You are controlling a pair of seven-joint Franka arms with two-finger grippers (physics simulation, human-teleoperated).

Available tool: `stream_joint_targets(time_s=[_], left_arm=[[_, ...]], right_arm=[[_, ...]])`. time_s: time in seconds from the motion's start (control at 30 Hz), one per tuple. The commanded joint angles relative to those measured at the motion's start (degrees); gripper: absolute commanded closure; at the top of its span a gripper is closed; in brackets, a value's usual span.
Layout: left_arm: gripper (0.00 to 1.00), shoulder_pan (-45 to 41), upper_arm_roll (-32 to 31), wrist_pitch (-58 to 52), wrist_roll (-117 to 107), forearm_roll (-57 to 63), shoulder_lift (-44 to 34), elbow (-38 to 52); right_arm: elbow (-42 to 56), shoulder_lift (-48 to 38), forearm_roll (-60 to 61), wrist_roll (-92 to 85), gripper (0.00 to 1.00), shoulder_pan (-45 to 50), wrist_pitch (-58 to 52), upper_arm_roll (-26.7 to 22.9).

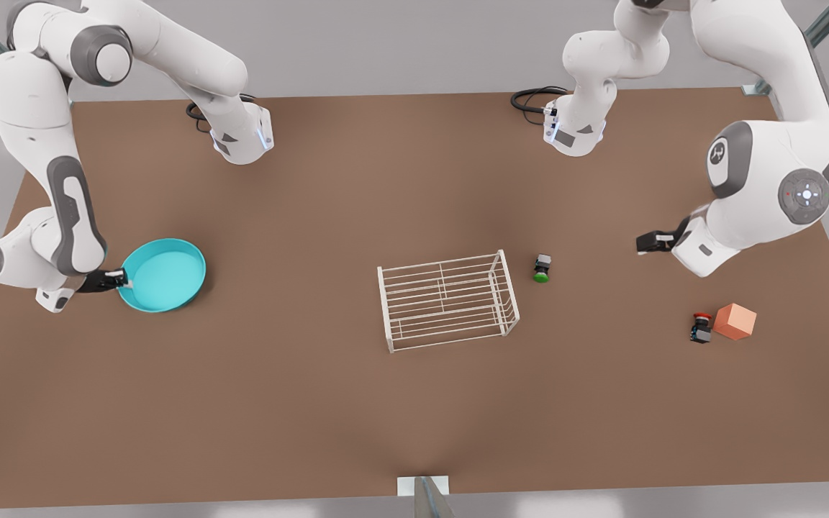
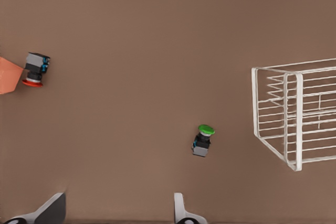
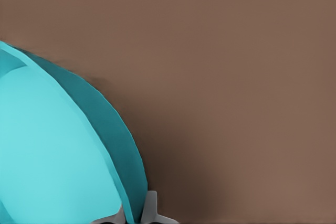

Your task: Place the plate on the shelf with right arm and place the red button switch in the plate with left arm

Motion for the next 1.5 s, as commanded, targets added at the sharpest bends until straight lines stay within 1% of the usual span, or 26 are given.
stream_joint_targets(time_s=[0.0, 0.07, 0.1, 0.2, 0.23, 0.27, 0.37, 0.47, 0.53, 0.63, 0.67, 0.73, 0.8, 0.9, 0.97, 1.07, 1.13, 1.23, 1.47], left_arm=[[0.00, 0.34, 1.02, 4.31, 5.45, 0.11, -0.11, -0.91], [0.00, 1.48, 1.10, 5.98, 5.36, 0.54, 2.61, -0.74], [0.00, 1.48, 1.02, 8.70, 5.36, 3.62, 4.99, -0.74], [0.00, 1.57, 1.02, 17.57, 7.81, 3.27, 9.99, -0.74], [0.00, 2.62, 1.02, 20.30, 10.71, 2.84, 11.58, -0.65], [0.00, 4.81, 1.02, 22.15, 15.45, -0.32, 12.98, -0.65], [0.00, 9.30, 1.10, 31.64, 29.88, 0.02, 18.35, -0.21], [0.00, 11.76, 1.10, 35.25, 30.50, -0.07, 21.60, -0.30], [0.00, 12.73, 1.10, 36.04, 30.67, 0.02, 22.13, -0.30], [0.00, 14.31, 1.10, 40.95, 41.64, 0.02, 24.59, -0.21], [0.00, 16.07, 1.02, 43.33, 46.39, -0.15, 25.73, -0.21], [0.00, 17.83, 1.02, 45.09, 53.35, -0.68, 27.75, -0.21], [0.00, 18.18, 1.02, 44.83, 53.61, -0.59, 28.55, -0.74], [0.00, 17.92, 0.84, 45.09, 61.70, -0.59, 30.13, -0.47], [0.00, 18.09, 0.75, 45.18, 61.53, -2.87, 30.66, -0.47], [0.00, 19.50, 0.75, 46.94, 61.35, -4.37, 32.24, -0.56], [0.00, 20.55, 0.75, 47.46, 61.61, -4.81, 33.03, -0.82], [0.00, 20.73, 0.75, 50.81, 62.49, -4.90, 34.70, -0.91], [0.00, 21.08, 0.75, 51.33, 62.05, -6.92, 36.28, -1.00]], right_arm=[[0.25, -0.25, 1.71, -0.83, 0.80, 0.19, -4.53, 0.16], [0.60, -0.60, 2.94, -0.92, 0.80, 0.19, -6.03, 0.34], [0.69, -0.69, 3.56, -0.84, 0.80, 0.36, -7.08, 0.43], [2.27, -2.79, 5.23, -0.13, 0.80, 1.59, -13.75, 1.31], [3.06, -3.32, 5.75, -0.04, 0.80, 1.68, -15.60, 1.31], [4.11, -3.67, 7.16, 0.04, 0.80, 2.82, -17.09, 1.31], [9.04, -4.29, 9.98, 2.85, 0.80, 6.43, -24.65, 1.39], [13.52, -4.38, 11.12, 7.77, 0.79, 9.94, -29.05, 1.39], [16.33, -4.29, 11.12, 11.82, 0.79, 11.17, -31.43, 2.36], [19.14, -4.90, 11.21, 18.40, 0.79, 14.69, -32.74, 3.15], [20.55, -4.90, 12.78, 20.52, 0.79, 16.18, -34.94, 3.33], [21.78, -4.82, 13.23, 24.82, 0.79, 18.91, -35.03, 3.33], [23.72, -4.82, 13.32, 30.36, 0.79, 22.51, -35.03, 3.33], [25.47, -4.55, 17.62, 38.18, 0.79, 27.52, -34.68, 3.33], [27.49, -3.59, 19.55, 43.46, 0.79, 31.21, -33.80, 3.15], [28.72, -2.71, 21.58, 51.54, 0.79, 36.75, -28.79, 2.98], [32.15, -0.25, 24.56, 56.99, 0.79, 40.26, -27.12, 2.98], [33.03, 1.77, 27.03, 62.53, 0.79, 43.96, -22.64, 3.06], [40.59, 10.65, 29.66, 71.85, 0.78, 52.39, -12.18, 2.89]])
